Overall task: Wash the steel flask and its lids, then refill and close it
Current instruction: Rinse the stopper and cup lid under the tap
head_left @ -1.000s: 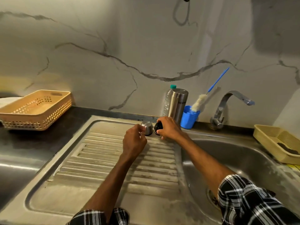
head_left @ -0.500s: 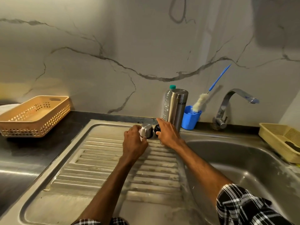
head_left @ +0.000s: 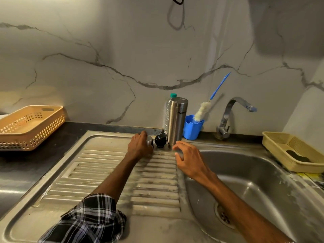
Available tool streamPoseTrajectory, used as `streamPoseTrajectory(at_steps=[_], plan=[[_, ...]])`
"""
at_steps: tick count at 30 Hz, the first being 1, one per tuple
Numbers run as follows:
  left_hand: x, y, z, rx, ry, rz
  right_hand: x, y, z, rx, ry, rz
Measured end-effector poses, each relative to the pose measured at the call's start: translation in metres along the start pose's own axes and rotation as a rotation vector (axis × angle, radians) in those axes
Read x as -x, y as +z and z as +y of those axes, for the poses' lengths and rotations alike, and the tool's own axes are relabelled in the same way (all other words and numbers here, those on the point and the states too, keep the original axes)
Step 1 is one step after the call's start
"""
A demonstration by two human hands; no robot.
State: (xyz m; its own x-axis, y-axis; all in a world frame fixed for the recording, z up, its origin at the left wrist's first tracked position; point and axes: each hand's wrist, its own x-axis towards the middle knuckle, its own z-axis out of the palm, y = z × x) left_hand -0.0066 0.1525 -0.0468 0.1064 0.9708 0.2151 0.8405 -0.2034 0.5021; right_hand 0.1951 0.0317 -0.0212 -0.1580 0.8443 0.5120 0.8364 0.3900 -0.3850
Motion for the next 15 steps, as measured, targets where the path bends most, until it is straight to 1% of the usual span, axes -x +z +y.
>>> streamPoseTrajectory(at_steps=[3,5,7,8,11,12,13,15], plan=[[0.017,-0.010,0.004,0.050,0.013,0.015,0.012,-0.008,0.010,-0.056,0.068,0.034],[0.033,-0.016,0.010,0.119,0.044,0.014,0.019,-0.014,0.015,-0.147,0.183,0.007],[0.051,-0.019,0.022,0.213,0.084,0.032,0.023,-0.018,0.019,-0.273,0.340,-0.047],[0.060,-0.019,0.030,0.258,0.113,0.045,0.025,-0.020,0.019,-0.358,0.433,-0.084],[0.083,-0.013,0.066,0.358,0.251,0.033,0.030,-0.032,0.020,-0.723,0.740,-0.257],[0.088,-0.007,0.078,0.384,0.292,0.021,0.033,-0.039,0.022,-0.832,0.805,-0.303],[0.092,-0.001,0.090,0.411,0.332,0.012,0.036,-0.044,0.025,-0.930,0.837,-0.335],[0.098,0.014,0.113,0.445,0.386,0.001,0.042,-0.056,0.035,-1.109,0.834,-0.318]])
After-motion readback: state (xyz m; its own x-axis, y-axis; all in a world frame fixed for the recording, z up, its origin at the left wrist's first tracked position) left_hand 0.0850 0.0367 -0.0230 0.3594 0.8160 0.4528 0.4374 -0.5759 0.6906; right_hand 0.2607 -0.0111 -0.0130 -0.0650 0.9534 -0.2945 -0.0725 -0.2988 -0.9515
